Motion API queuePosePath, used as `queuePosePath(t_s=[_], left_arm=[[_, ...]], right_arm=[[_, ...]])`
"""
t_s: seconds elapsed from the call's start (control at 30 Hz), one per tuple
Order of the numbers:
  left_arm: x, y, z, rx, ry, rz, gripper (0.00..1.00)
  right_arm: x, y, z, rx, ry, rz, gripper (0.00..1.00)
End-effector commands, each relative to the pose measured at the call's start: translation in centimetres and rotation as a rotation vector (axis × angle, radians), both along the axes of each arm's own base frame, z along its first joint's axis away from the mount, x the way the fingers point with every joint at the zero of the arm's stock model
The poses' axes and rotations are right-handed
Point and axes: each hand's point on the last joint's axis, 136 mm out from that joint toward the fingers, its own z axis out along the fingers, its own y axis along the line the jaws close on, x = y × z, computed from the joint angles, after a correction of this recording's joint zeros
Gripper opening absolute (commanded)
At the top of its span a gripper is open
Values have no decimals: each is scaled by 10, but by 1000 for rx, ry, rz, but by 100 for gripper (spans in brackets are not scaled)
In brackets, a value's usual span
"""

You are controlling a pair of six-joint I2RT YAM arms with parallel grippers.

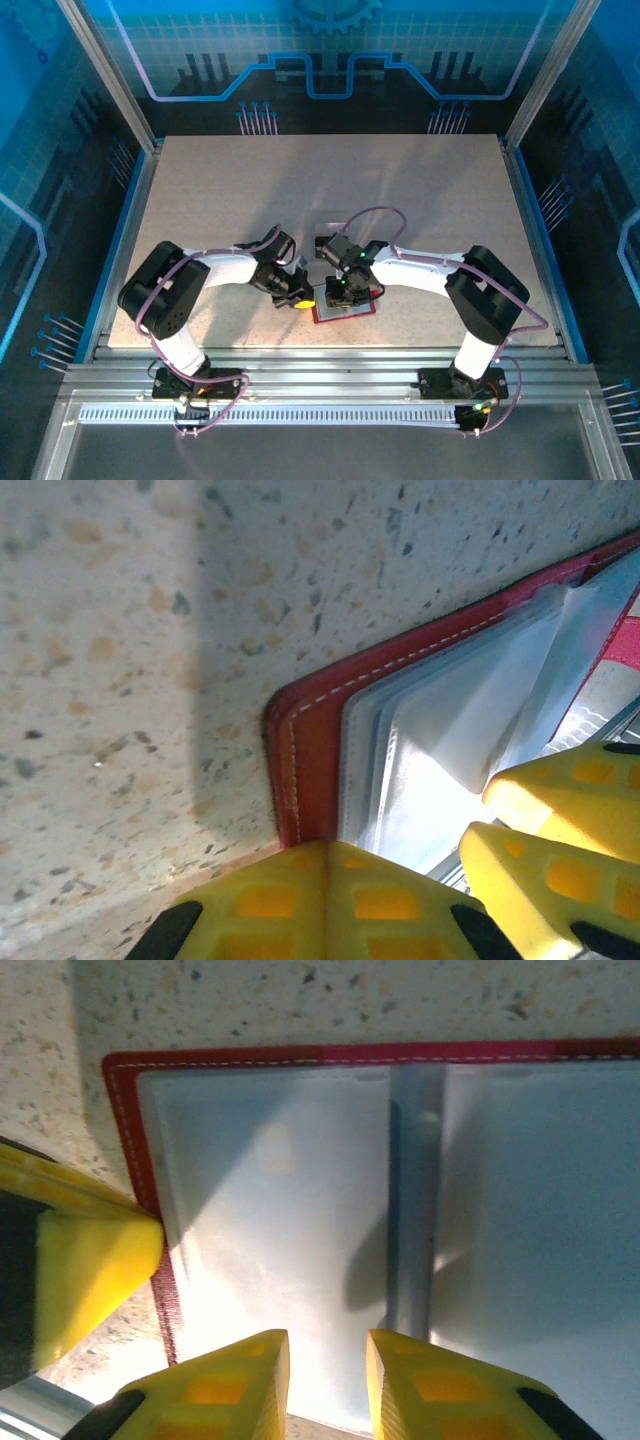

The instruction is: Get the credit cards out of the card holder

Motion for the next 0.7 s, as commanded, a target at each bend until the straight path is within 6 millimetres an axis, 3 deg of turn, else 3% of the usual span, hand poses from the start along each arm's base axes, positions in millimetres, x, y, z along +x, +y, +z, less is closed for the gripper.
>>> queuePosePath(t_s=[0.0,0.27,0.47,0.67], left_arm=[[5,6,13,15,-37,-7,5],[5,3,21,-13,-38,-5,6],[3,2,19,-23,-33,3,6],[3,2,18,-20,-32,5,6]], right_arm=[[-10,11,-3,51,42,-7,26],[-11,22,2,126,48,-37,25],[-5,-2,11,30,-16,-32,28],[-3,-8,13,22,-26,-10,35]])
